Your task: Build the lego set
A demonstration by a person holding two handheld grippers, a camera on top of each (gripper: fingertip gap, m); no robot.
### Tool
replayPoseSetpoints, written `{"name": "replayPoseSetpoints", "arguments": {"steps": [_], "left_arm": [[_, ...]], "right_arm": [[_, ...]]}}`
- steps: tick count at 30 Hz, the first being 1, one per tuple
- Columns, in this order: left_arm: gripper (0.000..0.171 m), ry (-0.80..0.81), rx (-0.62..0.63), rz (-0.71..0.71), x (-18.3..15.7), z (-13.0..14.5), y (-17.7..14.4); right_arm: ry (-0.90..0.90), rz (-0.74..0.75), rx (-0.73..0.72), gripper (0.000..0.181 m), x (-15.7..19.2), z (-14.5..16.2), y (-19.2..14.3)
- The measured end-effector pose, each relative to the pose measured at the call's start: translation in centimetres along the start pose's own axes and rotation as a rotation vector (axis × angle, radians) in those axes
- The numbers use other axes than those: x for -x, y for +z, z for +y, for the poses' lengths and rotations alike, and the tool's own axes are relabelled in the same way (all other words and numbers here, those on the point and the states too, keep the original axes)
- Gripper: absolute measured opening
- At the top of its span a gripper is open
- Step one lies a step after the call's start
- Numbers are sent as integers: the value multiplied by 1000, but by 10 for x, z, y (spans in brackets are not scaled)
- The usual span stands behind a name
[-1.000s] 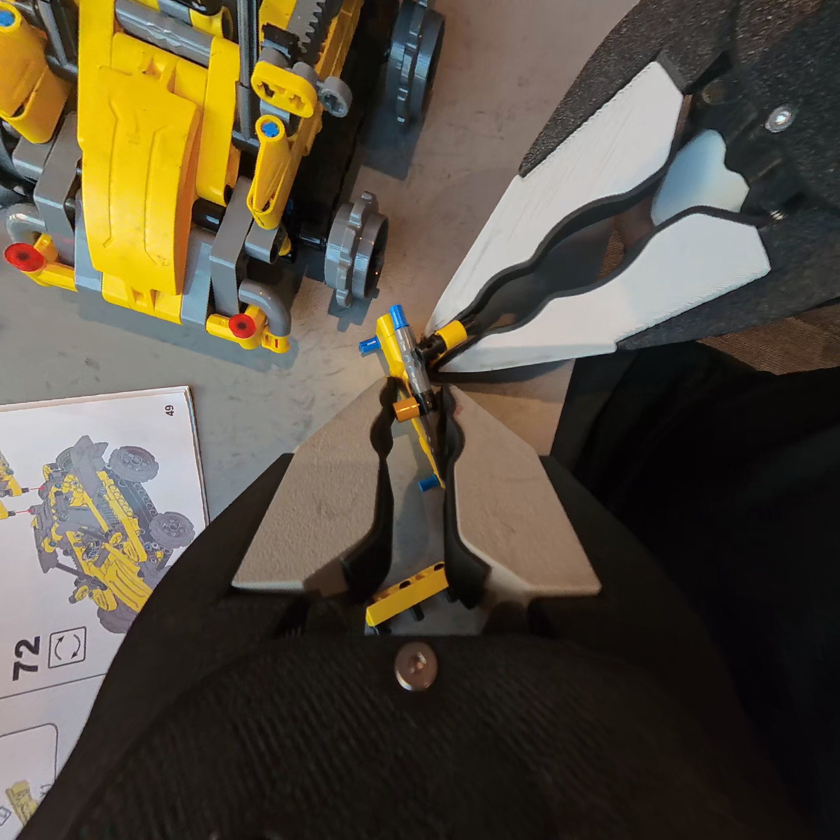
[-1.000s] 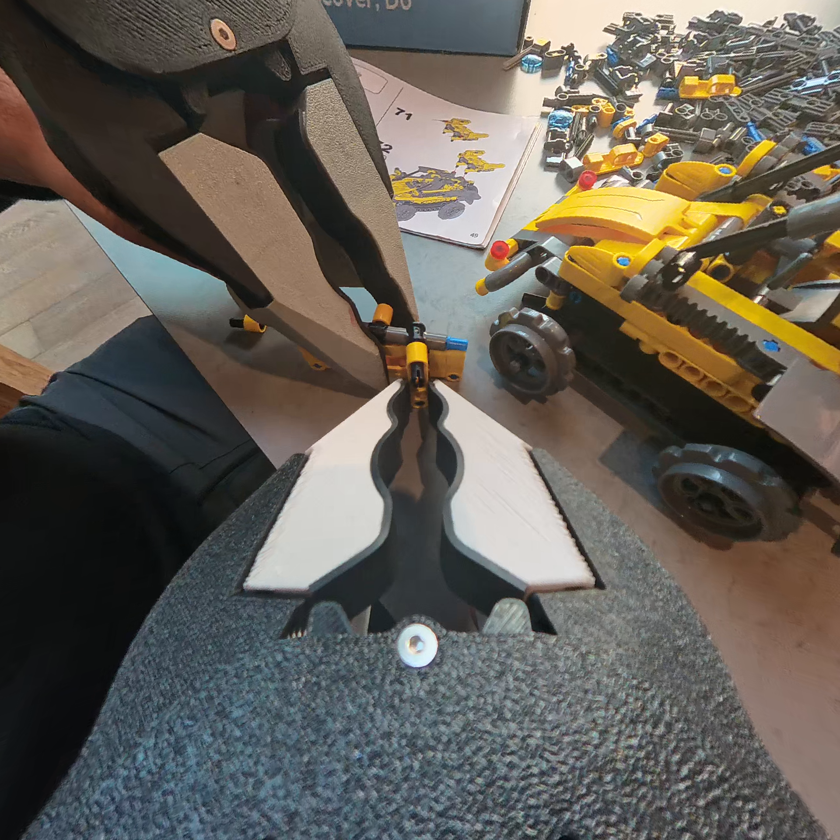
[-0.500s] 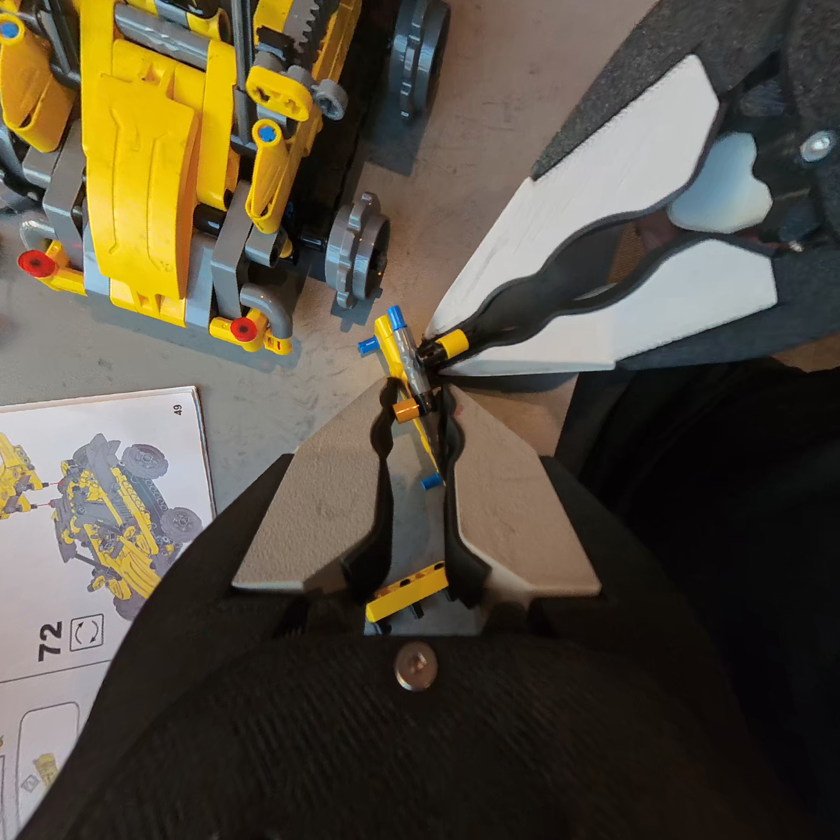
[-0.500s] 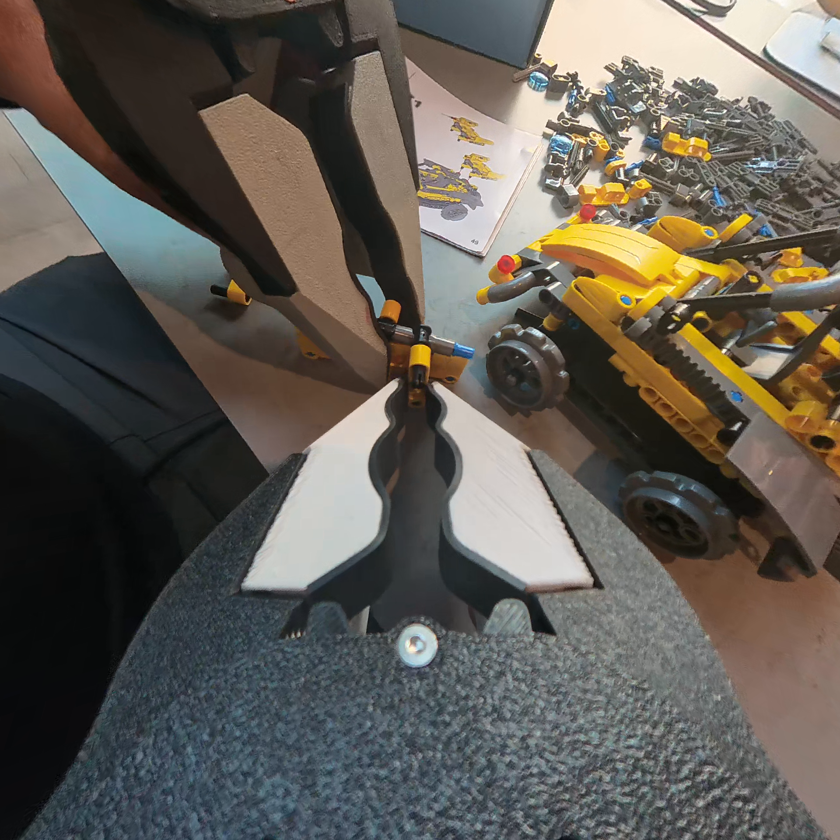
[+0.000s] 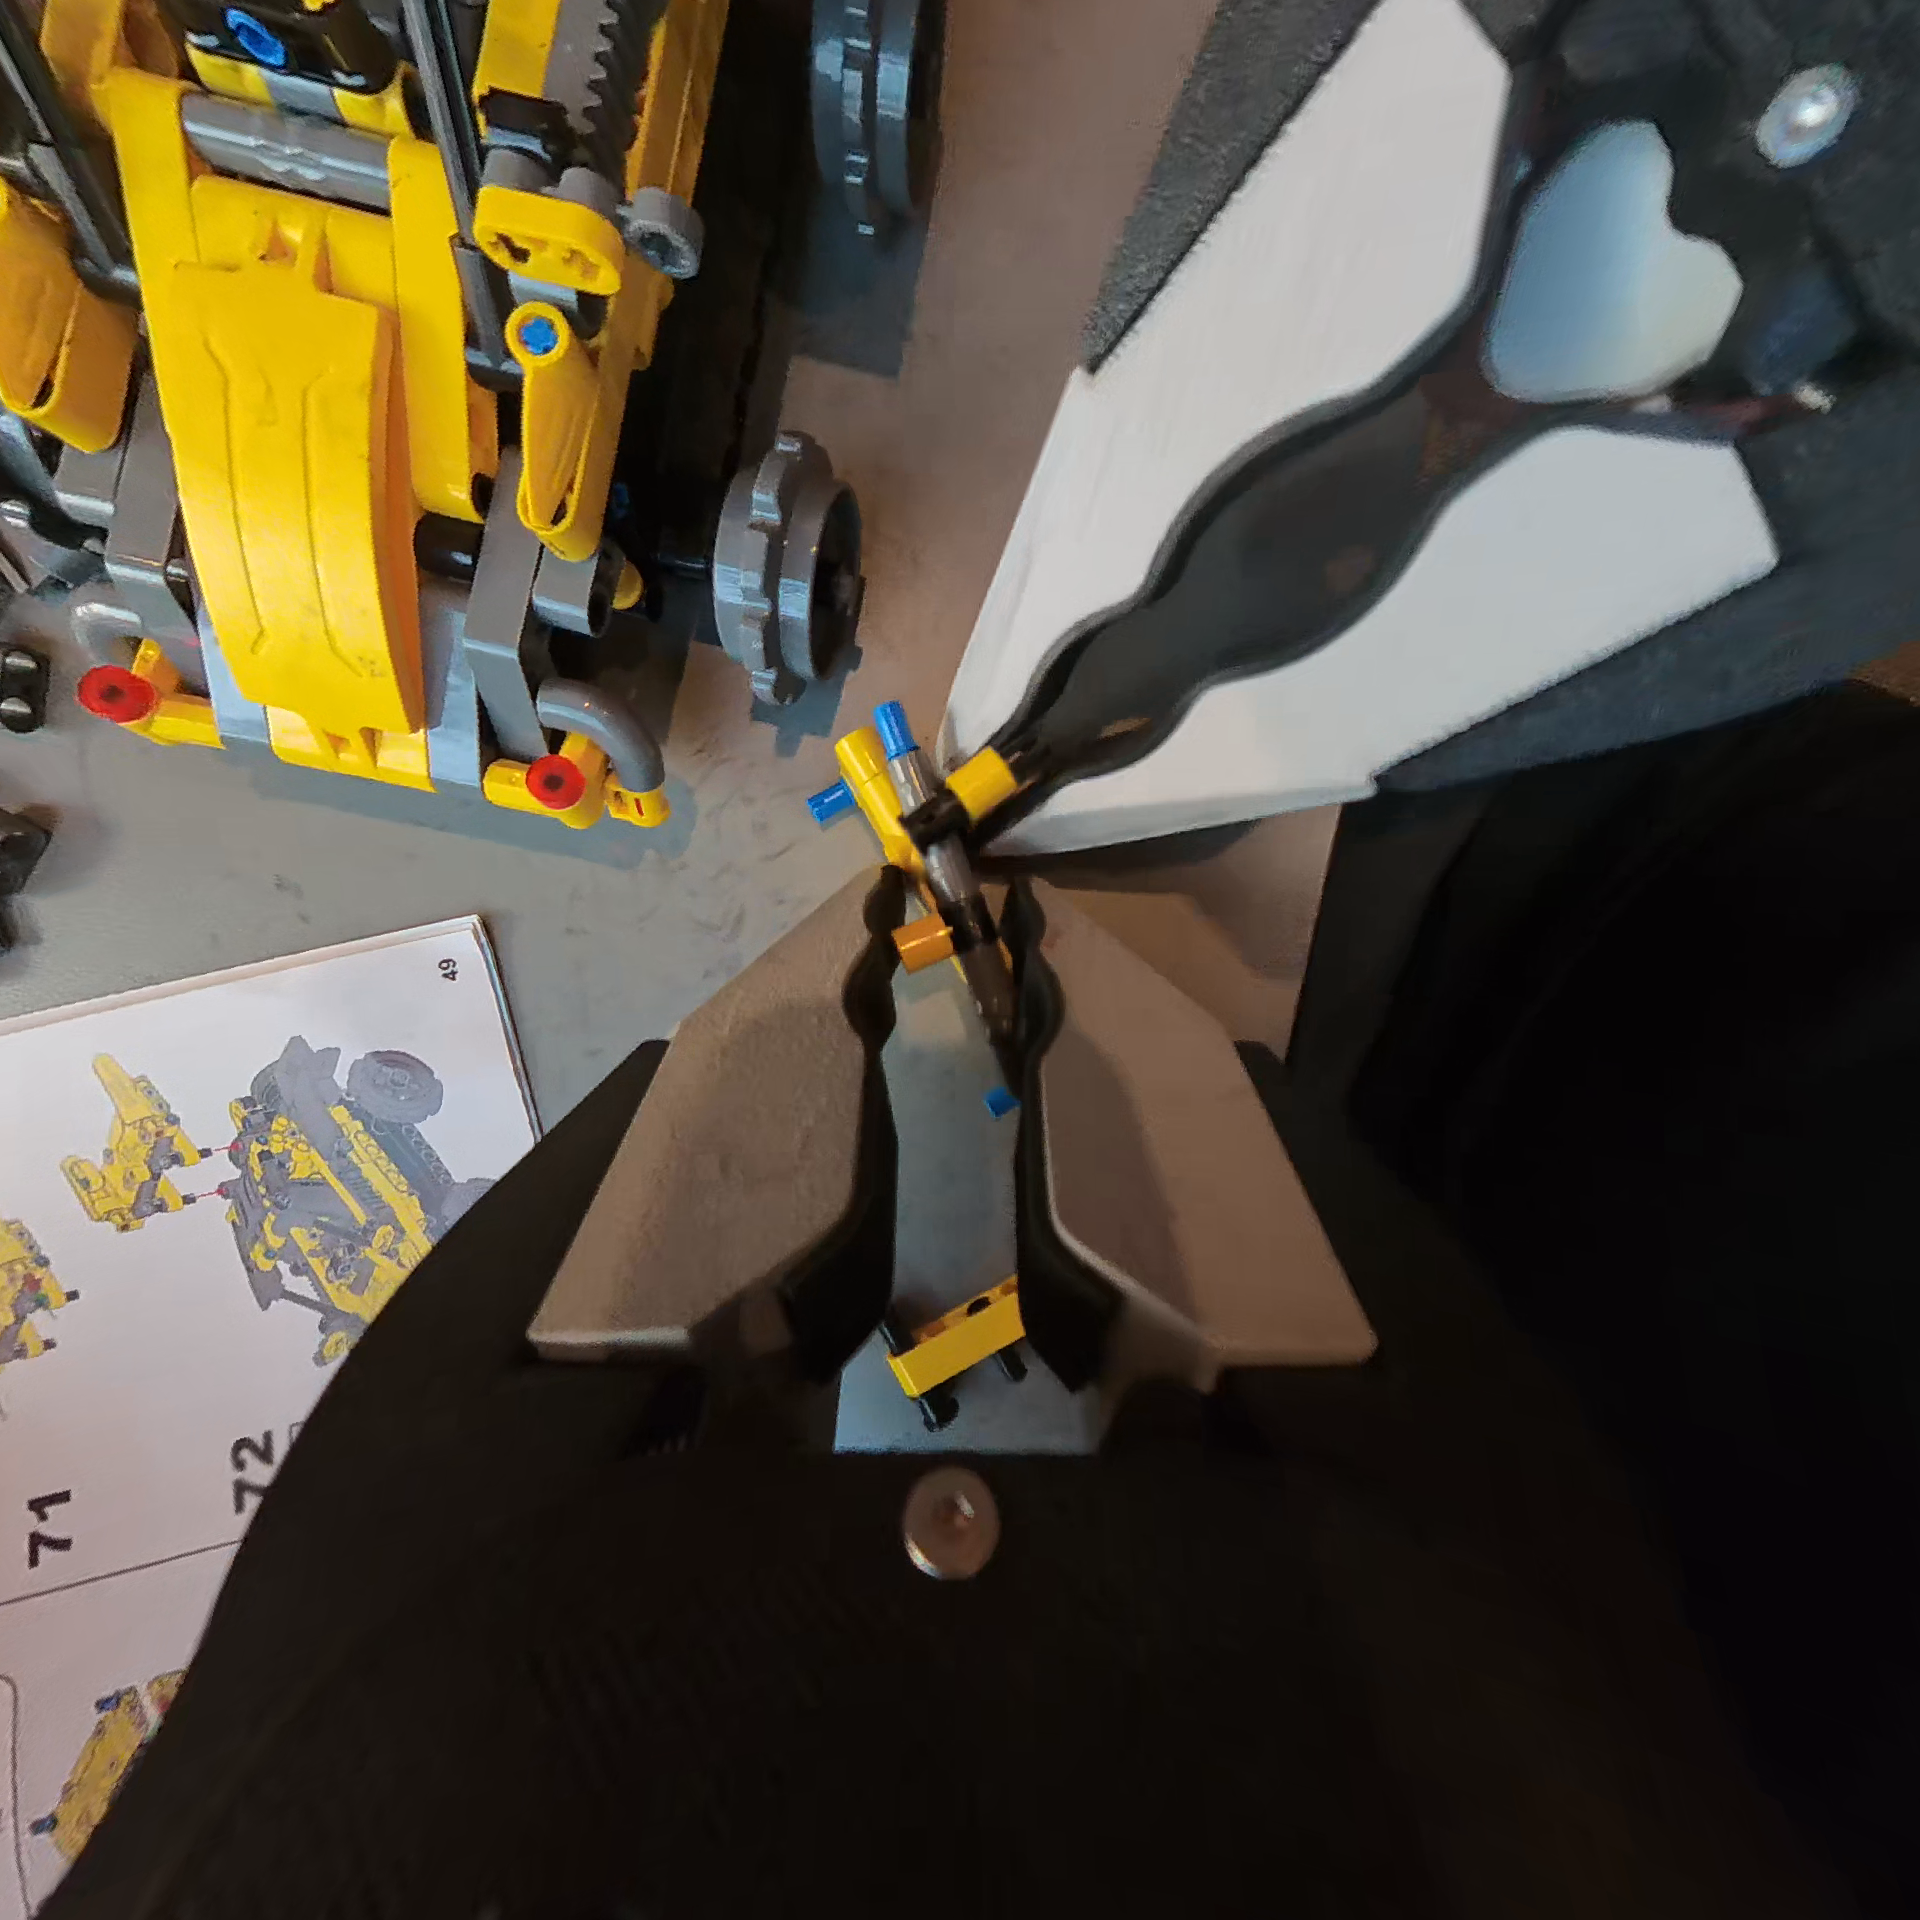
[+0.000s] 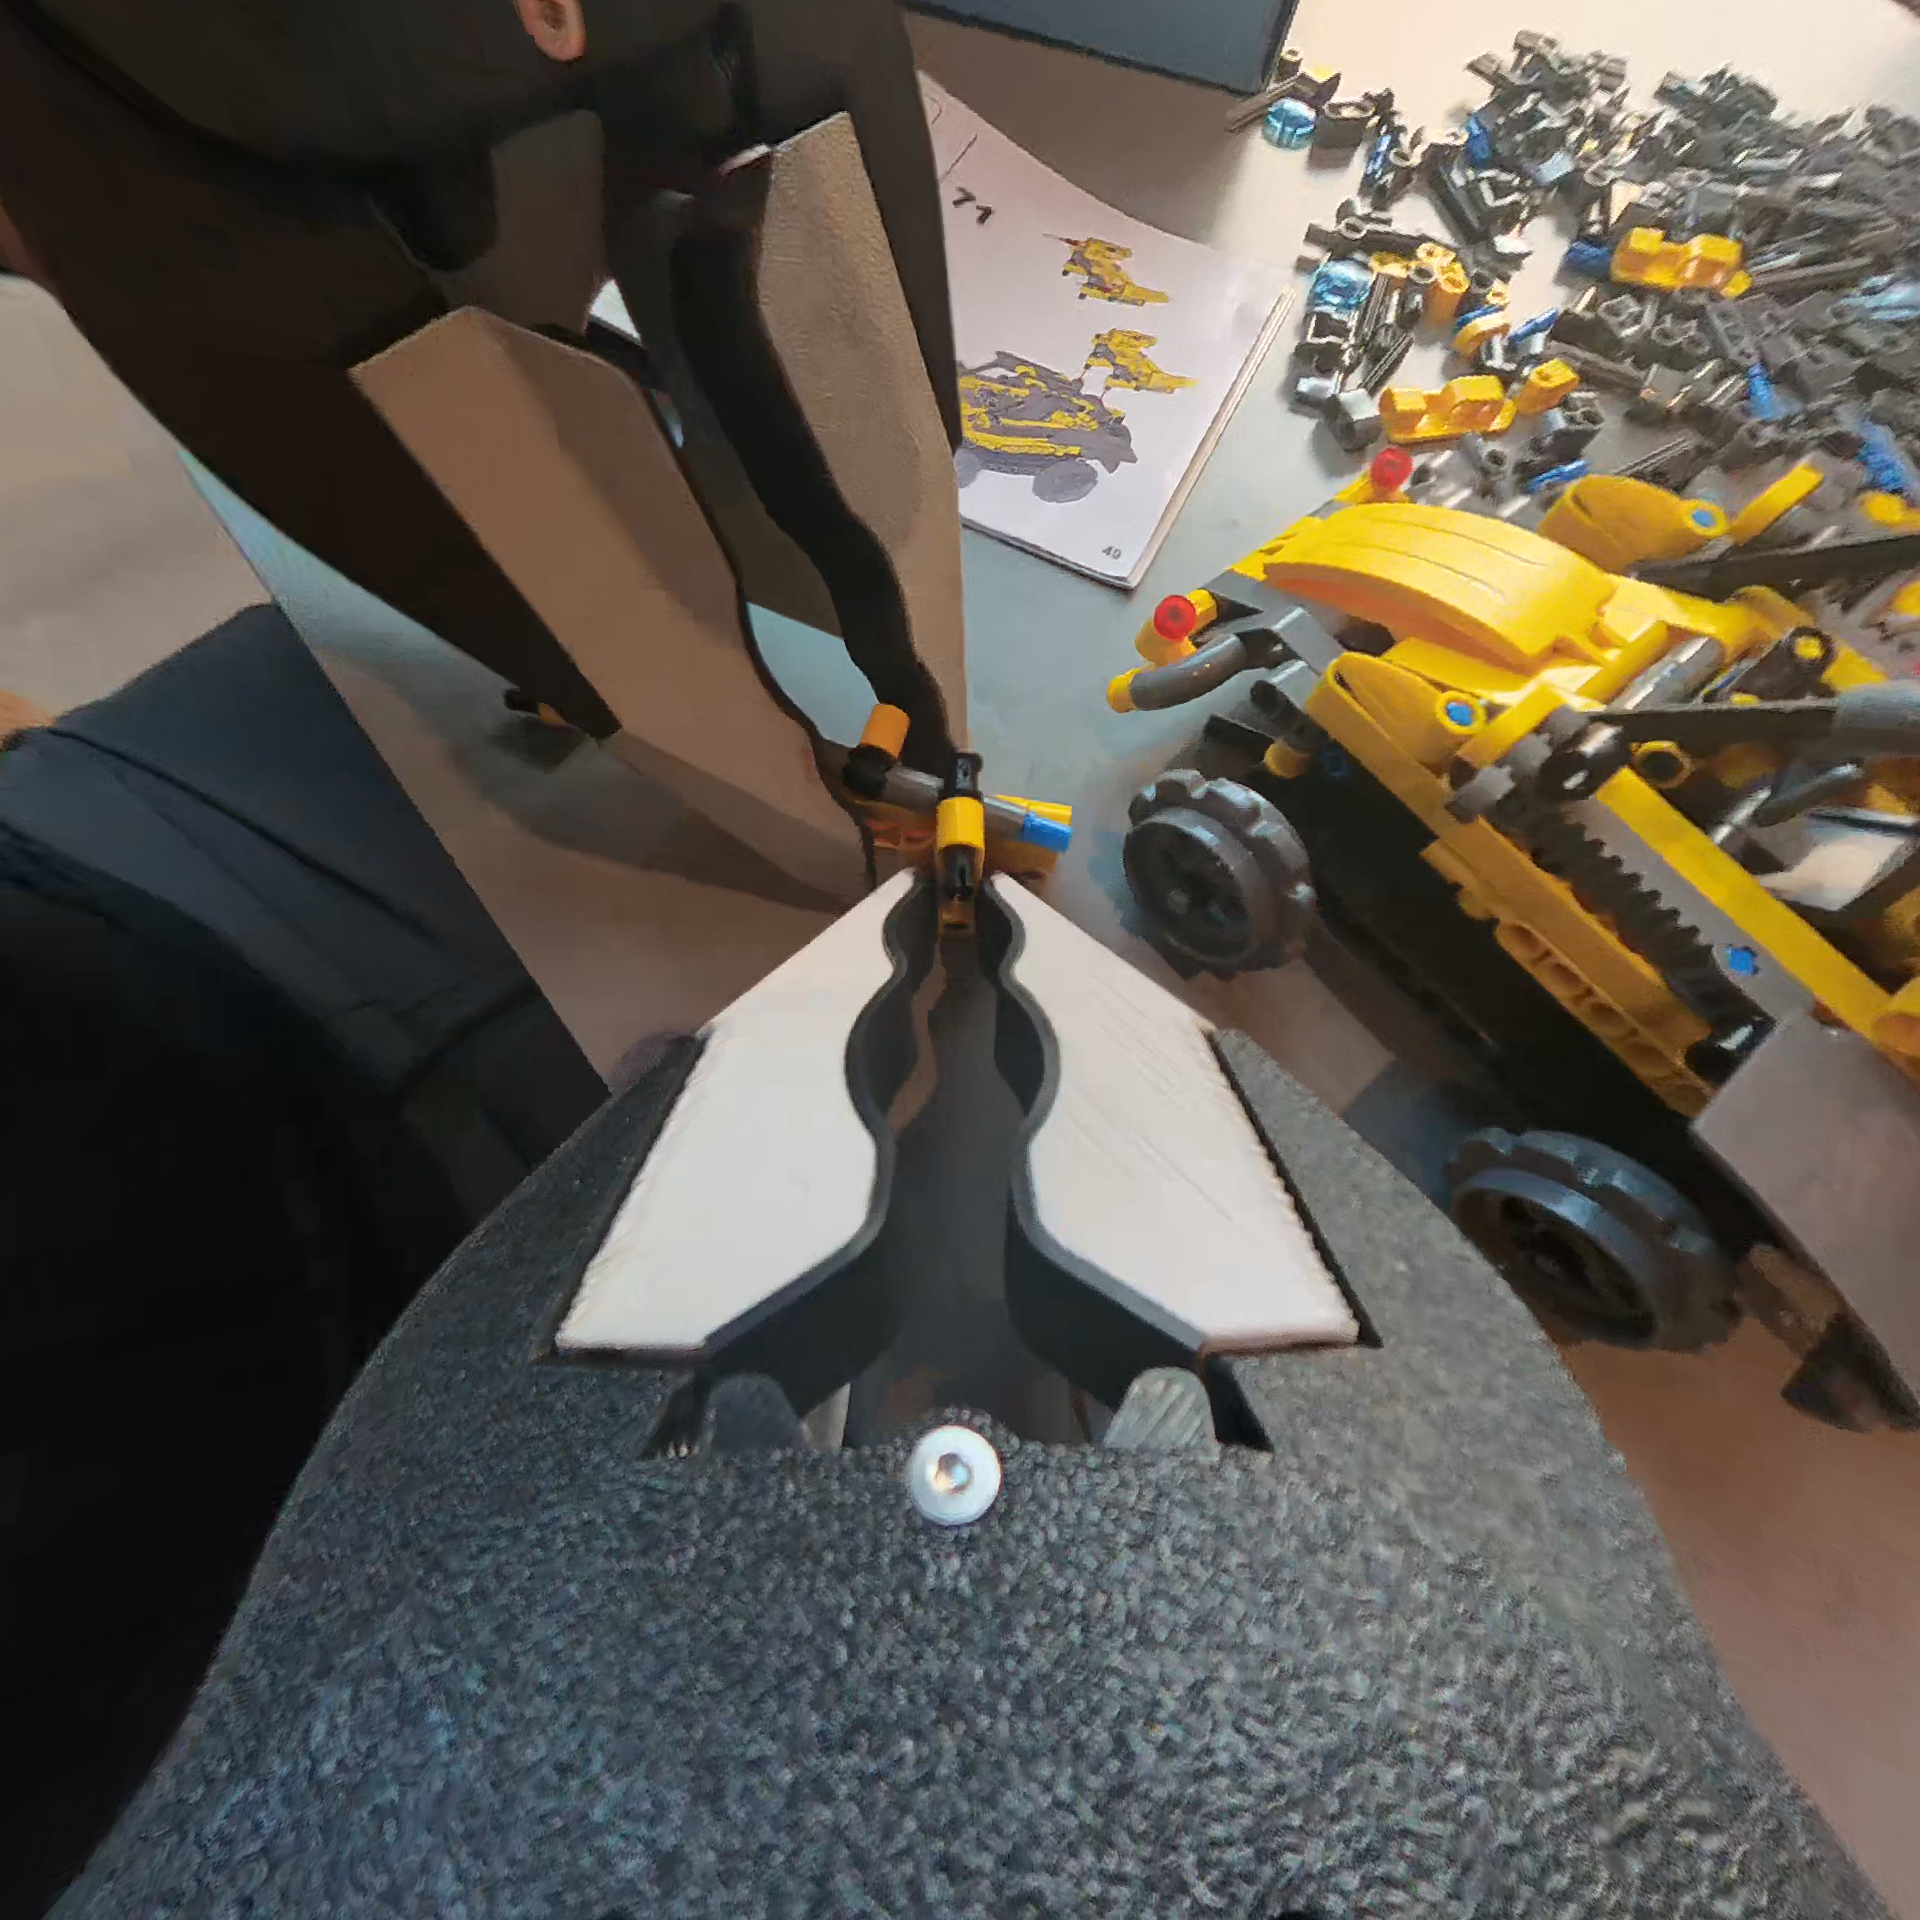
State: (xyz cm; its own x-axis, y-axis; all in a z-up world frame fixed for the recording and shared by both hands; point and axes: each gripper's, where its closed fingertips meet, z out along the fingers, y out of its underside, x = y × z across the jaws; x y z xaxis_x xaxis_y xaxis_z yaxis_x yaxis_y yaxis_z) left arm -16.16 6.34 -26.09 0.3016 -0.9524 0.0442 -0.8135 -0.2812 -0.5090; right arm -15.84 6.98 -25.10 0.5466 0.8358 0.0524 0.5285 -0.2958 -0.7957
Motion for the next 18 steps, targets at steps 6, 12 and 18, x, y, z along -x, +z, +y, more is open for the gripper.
{"name": "replayPoseSetpoints", "arguments": {"steps": [6,12,18], "left_arm": [[17,-44,-37,35,0,1,-1],[15,-110,-33,53,1,0,-1],[14,-103,-74,119,-1,1,-3]], "right_arm": [[76,-49,-44,7,2,-3,3],[45,-31,-56,9,1,-3,2],[-64,-84,-83,23,2,1,-22]]}}
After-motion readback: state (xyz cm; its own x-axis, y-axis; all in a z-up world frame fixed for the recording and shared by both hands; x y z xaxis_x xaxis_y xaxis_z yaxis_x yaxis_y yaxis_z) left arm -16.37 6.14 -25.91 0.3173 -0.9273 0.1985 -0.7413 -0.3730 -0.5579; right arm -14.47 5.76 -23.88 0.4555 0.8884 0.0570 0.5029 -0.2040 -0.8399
